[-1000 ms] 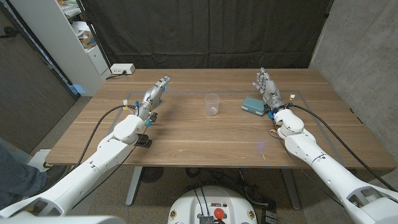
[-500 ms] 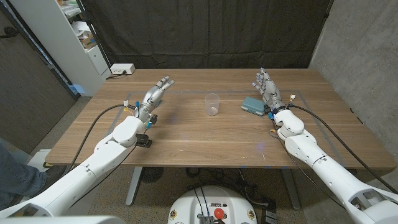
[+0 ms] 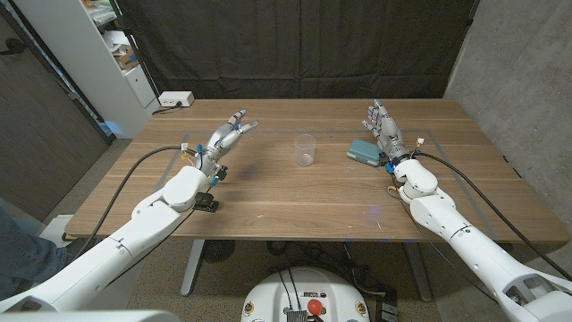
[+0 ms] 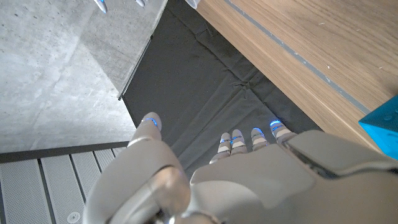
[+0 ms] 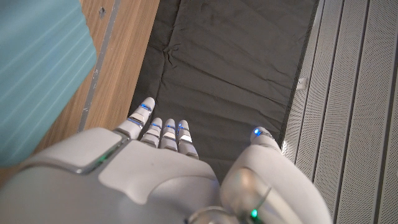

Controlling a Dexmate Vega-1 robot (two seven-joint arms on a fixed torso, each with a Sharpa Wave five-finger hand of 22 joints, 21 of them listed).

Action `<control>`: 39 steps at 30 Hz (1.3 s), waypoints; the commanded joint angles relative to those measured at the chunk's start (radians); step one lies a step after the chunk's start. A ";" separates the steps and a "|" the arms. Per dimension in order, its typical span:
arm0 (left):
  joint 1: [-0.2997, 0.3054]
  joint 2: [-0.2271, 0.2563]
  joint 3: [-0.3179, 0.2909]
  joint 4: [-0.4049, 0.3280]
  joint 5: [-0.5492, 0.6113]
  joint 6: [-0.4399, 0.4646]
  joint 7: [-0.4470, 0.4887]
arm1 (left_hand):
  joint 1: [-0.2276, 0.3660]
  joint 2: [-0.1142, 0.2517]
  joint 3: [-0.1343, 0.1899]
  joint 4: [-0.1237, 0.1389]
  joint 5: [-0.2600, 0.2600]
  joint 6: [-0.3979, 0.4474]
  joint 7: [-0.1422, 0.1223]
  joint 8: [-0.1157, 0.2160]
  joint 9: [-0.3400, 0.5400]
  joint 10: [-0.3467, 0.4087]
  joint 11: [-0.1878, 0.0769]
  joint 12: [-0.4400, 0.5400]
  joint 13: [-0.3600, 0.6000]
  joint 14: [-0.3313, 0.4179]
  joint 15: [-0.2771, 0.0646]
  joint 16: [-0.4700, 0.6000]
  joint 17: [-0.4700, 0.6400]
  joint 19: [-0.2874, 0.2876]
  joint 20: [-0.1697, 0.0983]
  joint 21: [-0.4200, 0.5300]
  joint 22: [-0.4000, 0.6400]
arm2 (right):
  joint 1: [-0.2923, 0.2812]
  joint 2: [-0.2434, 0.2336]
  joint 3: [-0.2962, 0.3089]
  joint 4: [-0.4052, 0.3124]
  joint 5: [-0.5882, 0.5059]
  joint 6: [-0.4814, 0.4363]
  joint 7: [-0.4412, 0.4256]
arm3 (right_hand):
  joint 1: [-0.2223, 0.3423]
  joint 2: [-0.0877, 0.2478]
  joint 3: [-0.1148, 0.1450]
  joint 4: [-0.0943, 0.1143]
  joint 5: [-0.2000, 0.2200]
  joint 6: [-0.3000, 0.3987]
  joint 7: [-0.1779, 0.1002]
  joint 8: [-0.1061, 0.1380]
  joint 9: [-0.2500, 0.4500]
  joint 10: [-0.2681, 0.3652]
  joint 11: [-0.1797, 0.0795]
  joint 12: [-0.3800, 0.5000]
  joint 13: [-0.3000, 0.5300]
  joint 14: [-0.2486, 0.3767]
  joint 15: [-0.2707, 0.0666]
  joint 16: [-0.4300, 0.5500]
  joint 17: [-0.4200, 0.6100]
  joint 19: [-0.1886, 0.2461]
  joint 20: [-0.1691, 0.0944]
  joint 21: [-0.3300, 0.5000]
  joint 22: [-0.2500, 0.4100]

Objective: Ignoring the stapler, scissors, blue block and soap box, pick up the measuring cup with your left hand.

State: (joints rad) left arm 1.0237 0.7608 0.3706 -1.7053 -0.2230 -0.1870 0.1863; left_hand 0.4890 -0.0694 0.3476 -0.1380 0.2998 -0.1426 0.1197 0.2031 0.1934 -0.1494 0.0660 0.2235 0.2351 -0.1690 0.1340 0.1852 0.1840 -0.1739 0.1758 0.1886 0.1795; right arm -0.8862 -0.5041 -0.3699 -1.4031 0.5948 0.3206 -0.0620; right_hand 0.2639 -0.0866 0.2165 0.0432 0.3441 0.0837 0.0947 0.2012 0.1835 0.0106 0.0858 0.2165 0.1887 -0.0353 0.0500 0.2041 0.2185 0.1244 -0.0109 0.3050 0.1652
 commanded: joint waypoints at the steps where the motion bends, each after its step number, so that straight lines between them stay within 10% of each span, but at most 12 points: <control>1: -0.005 0.030 0.016 -0.068 0.066 0.084 0.019 | 0.026 -0.006 0.000 -0.013 0.009 -0.030 0.009 -0.007 0.004 -0.014 0.002 0.006 0.007 -0.068 0.012 0.001 0.004 -0.100 0.014 0.004 0.002 | -0.008 -0.002 0.003 -0.004 0.003 0.007 0.001 | 0.003 0.000 -0.004 0.000 0.004 0.002 -0.003 -0.003 0.006 0.003 0.001 0.000 0.001 0.010 0.001 0.010 0.001 0.006 0.005 -0.003 0.003; 39: 0.037 0.026 0.096 -0.242 0.332 0.331 0.161 | 0.136 -0.079 -0.040 -0.024 0.036 -0.162 0.045 -0.017 0.007 -0.124 0.045 -0.002 0.043 -0.155 0.043 -0.004 0.010 -0.158 0.036 -0.003 0.005 | 0.005 0.016 0.009 0.042 0.030 0.026 0.030 | 0.005 -0.005 -0.011 -0.004 0.008 0.000 -0.005 -0.003 0.006 0.009 0.002 -0.005 0.001 0.017 0.003 0.011 -0.001 0.013 0.004 -0.019 0.003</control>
State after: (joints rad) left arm 1.0395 0.8103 0.4496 -1.9323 0.0657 0.1134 0.3036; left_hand 0.6100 -0.1457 0.3140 -0.1641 0.3262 -0.1627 0.1195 0.1885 0.1980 -0.1686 0.1040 0.2235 0.2720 -0.1730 0.1699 0.1810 0.1886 -0.1759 0.2024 0.1884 0.1792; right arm -0.8791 -0.4874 -0.3648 -1.3676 0.6131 0.3463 -0.0430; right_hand 0.2639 -0.0866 0.2069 0.0389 0.3478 0.0875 0.0910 0.2012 0.1833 0.0127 0.0880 0.2165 0.1884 -0.0266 0.0481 0.2117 0.2187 0.1297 -0.0053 0.2881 0.1652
